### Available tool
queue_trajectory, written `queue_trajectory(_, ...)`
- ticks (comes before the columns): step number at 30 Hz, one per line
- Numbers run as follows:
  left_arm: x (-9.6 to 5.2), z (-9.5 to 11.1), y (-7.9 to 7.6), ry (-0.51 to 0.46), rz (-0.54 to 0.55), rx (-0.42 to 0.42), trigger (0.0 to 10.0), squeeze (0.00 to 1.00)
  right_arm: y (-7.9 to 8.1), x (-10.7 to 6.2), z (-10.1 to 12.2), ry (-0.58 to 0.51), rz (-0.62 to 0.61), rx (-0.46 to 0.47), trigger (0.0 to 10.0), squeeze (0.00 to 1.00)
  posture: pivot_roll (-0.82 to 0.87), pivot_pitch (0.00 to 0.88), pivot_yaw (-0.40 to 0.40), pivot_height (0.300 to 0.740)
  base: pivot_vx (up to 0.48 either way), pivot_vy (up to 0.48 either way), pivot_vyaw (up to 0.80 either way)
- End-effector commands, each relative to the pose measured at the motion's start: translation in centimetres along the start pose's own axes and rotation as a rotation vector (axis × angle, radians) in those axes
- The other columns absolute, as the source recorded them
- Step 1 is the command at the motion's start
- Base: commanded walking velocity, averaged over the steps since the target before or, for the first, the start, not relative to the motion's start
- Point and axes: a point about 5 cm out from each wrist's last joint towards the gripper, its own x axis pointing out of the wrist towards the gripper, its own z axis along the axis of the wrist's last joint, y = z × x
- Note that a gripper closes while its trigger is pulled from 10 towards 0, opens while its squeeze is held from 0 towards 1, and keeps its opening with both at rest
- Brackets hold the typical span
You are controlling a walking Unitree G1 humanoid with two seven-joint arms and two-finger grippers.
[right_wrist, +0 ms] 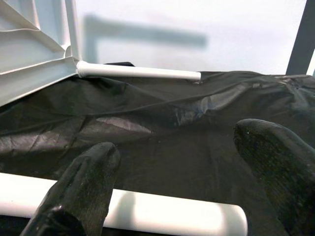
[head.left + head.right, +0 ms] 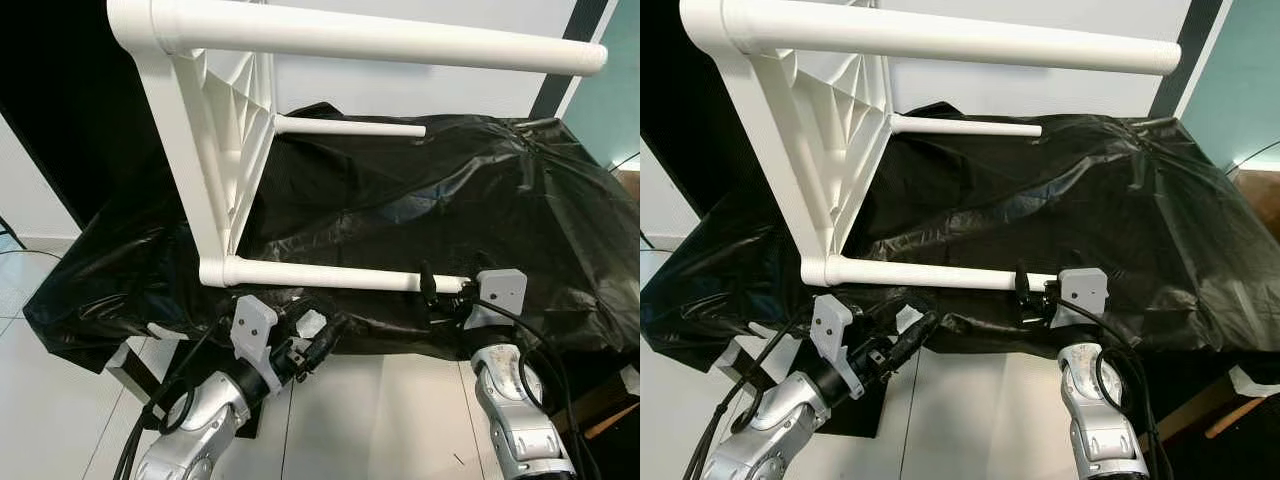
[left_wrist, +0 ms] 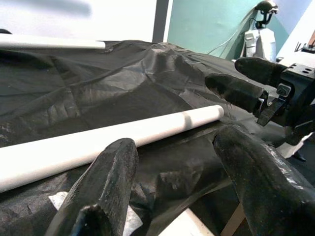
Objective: Building children table
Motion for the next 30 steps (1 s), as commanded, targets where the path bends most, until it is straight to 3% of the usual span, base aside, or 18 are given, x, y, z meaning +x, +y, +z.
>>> queue_trajectory(1,0.0,-0.3,0.3,0.021,-0.007,0.003,10.0,0.00,0.0,0.1,0.1,-0.005,0.006,-0.001,10.0,0.00,0.01,0.000,-0.010,0.740,0.000,0.000,0.00)
queue_trajectory(5,0.0,-0.3,0.4,0.020,-0.007,0.004,10.0,0.00,0.1,0.2,0.2,-0.012,0.015,-0.016,10.0,0.00,0.01,0.000,-0.008,0.740,0.000,0.000,0.00)
queue_trajectory(12,0.1,0.6,0.3,-0.025,-0.027,-0.008,10.0,0.00,0.0,1.2,2.3,-0.079,0.001,-0.173,10.0,0.00,0.00,0.000,-0.004,0.740,0.000,0.000,0.00)
queue_trajectory(16,0.2,0.7,0.5,-0.030,-0.024,-0.005,10.0,0.00,-0.1,1.4,3.0,-0.107,-0.007,-0.207,10.0,0.00,0.00,0.000,-0.003,0.740,0.000,0.000,0.00)
queue_trajectory(17,0.2,0.9,0.6,-0.036,-0.021,-0.004,10.0,0.00,-0.3,1.6,3.5,-0.128,-0.021,-0.249,10.0,1.00,-0.01,0.000,-0.002,0.740,0.000,0.000,0.00)
queue_trajectory(19,0.2,0.9,0.6,-0.036,-0.021,-0.004,10.0,0.00,-0.3,1.6,3.5,-0.128,-0.021,-0.249,10.0,1.00,-0.01,0.000,-0.002,0.740,0.000,0.000,0.00)
queue_trajectory(21,0.2,1.3,1.0,-0.054,-0.011,-0.014,10.0,0.00,-0.6,2.1,4.9,-0.177,-0.037,-0.361,10.0,1.00,-0.01,0.000,0.003,0.740,0.000,0.000,0.00)
queue_trajectory(22,0.2,1.3,1.0,-0.054,-0.011,-0.014,10.0,0.00,-0.6,2.1,4.9,-0.177,-0.037,-0.361,10.0,1.00,-0.01,0.000,0.003,0.740,0.000,0.000,0.00)
queue_trajectory(23,0.1,1.5,1.2,-0.062,-0.008,-0.023,10.0,0.12,-0.7,2.3,5.7,-0.211,-0.042,-0.440,10.0,1.00,-0.01,0.000,0.003,0.740,0.000,0.000,0.00)
queue_trajectory(24,0.1,1.7,1.5,-0.065,-0.001,-0.015,10.0,0.13,-0.8,2.5,6.4,-0.243,-0.052,-0.524,10.0,1.00,-0.01,0.000,0.004,0.740,0.000,0.000,0.00)
queue_trajectory(25,0.1,1.7,1.5,-0.065,-0.001,-0.015,10.0,0.13,-0.8,2.5,6.4,-0.243,-0.052,-0.524,10.0,1.00,-0.01,0.000,0.004,0.740,0.000,0.000,0.00)
queue_trajectory(26,0.1,1.8,1.8,-0.067,0.009,-0.009,10.0,0.00,-0.6,2.6,7.3,-0.298,-0.045,-0.621,10.0,0.76,-0.02,0.000,0.005,0.740,0.000,0.000,0.00)
queue_trajectory(27,0.2,2.0,2.1,-0.071,0.016,-0.005,10.0,0.00,-0.3,2.8,8.3,-0.359,-0.037,-0.728,10.0,0.00,-0.02,0.000,0.006,0.740,0.000,0.000,0.00)
queue_trajectory(30,0.3,2.3,2.5,-0.077,0.024,-0.002,10.0,0.00,0.5,2.9,9.6,-0.448,-0.016,-0.850,10.0,0.00,-0.02,0.000,0.010,0.740,0.000,0.000,0.00)
